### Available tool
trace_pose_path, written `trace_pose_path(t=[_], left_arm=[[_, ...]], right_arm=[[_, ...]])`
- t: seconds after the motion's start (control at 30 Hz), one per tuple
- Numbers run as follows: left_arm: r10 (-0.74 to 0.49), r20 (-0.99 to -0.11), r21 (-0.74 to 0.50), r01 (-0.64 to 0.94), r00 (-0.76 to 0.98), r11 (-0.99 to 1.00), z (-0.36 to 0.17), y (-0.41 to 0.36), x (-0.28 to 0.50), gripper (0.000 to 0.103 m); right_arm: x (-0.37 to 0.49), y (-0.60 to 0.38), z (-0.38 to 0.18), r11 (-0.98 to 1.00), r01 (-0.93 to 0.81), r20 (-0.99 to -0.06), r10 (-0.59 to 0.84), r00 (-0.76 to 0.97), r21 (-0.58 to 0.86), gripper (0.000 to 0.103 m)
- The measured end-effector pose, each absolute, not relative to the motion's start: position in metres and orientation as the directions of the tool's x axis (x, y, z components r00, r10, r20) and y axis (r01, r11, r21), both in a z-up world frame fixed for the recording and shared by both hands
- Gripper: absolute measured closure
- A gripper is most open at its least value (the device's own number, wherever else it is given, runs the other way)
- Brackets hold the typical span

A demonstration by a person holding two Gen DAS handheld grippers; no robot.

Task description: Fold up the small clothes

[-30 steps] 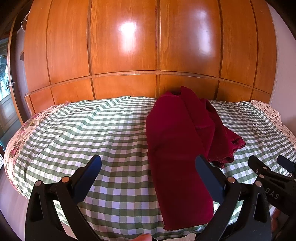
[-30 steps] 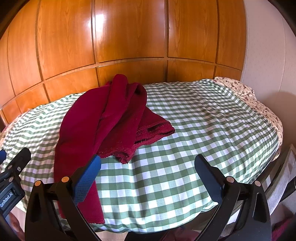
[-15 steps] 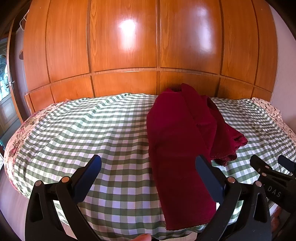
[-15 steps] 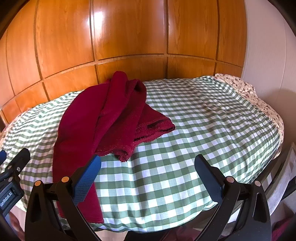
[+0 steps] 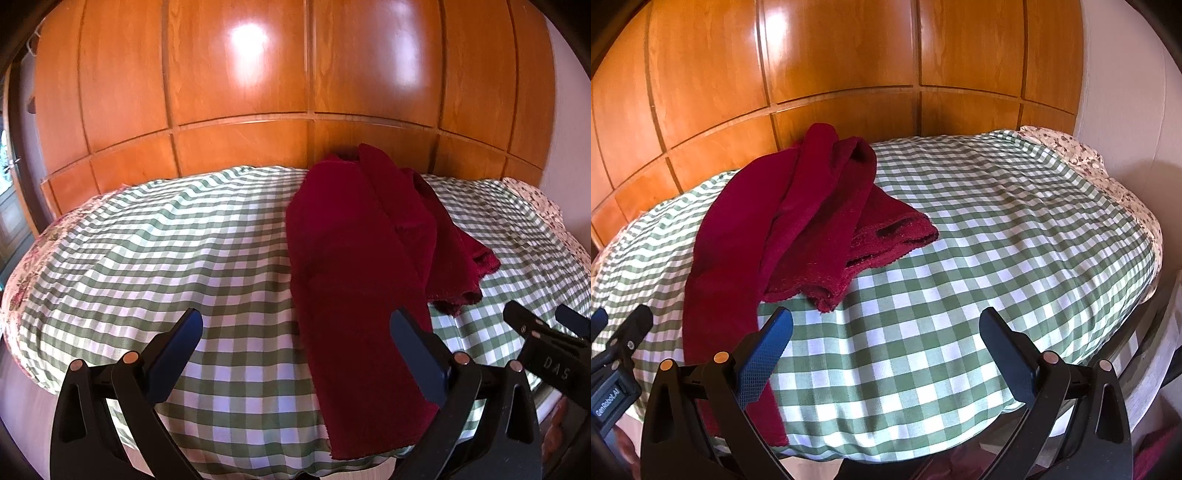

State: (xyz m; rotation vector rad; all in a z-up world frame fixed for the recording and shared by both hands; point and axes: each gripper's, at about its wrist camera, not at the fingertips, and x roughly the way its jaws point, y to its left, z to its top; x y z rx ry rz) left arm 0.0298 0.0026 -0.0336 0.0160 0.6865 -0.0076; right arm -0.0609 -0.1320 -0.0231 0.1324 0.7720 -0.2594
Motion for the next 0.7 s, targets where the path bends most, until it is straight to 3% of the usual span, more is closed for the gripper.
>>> trace_pose_path(t=[0.2,0.27,0.37,0.43,0.5,0.57,0.6,0.63,0.7], left_arm=[[-0.135,-0.649,0.035,0.206,0.749,0.978,-0.040,-0.011,0.031,0.003],[-0.221,-0.680,-0.003,0.298,0.699,0.955,-0.047,-0.016,0.033,0.013],[-0.293,-0.720,-0.013,0.410,0.629,0.912,-0.061,-0.030,0.032,0.016],[-0.314,-0.745,-0.001,0.470,0.588,0.882,-0.070,-0.044,0.030,0.016],[-0.277,-0.761,0.051,0.480,0.587,0.876,-0.080,-0.054,0.031,0.016],[-0.220,-0.782,0.113,0.479,0.583,0.870,-0.093,-0.063,0.034,0.035],[-0.216,-0.791,0.109,0.479,0.572,0.871,-0.098,-0.064,0.037,0.039],[-0.222,-0.797,0.090,0.474,0.562,0.876,-0.100,-0.062,0.040,0.044],[-0.251,-0.788,0.060,0.476,0.562,0.877,-0.098,-0.057,0.041,0.065]], right_arm=[[-0.056,-0.146,-0.014,0.962,0.268,-0.690,-0.156,0.707,0.057,0.003],[-0.053,-0.151,-0.008,0.964,0.253,-0.677,-0.135,0.724,0.078,0.003],[-0.045,-0.160,0.001,0.967,0.234,-0.664,-0.113,0.739,0.096,0.003],[-0.035,-0.165,0.003,0.970,0.215,-0.668,-0.086,0.740,0.113,0.011],[-0.023,-0.166,0.003,0.971,0.187,-0.682,-0.037,0.730,0.147,0.029],[-0.010,-0.165,0.002,0.970,0.147,-0.690,0.028,0.724,0.194,0.038],[-0.001,-0.161,0.003,0.969,0.114,-0.690,0.073,0.720,0.221,0.044],[0.007,-0.158,0.003,0.967,0.087,-0.690,0.105,0.716,0.238,0.045],[0.027,-0.148,0.000,0.965,0.033,-0.697,0.163,0.698,0.259,0.048]])
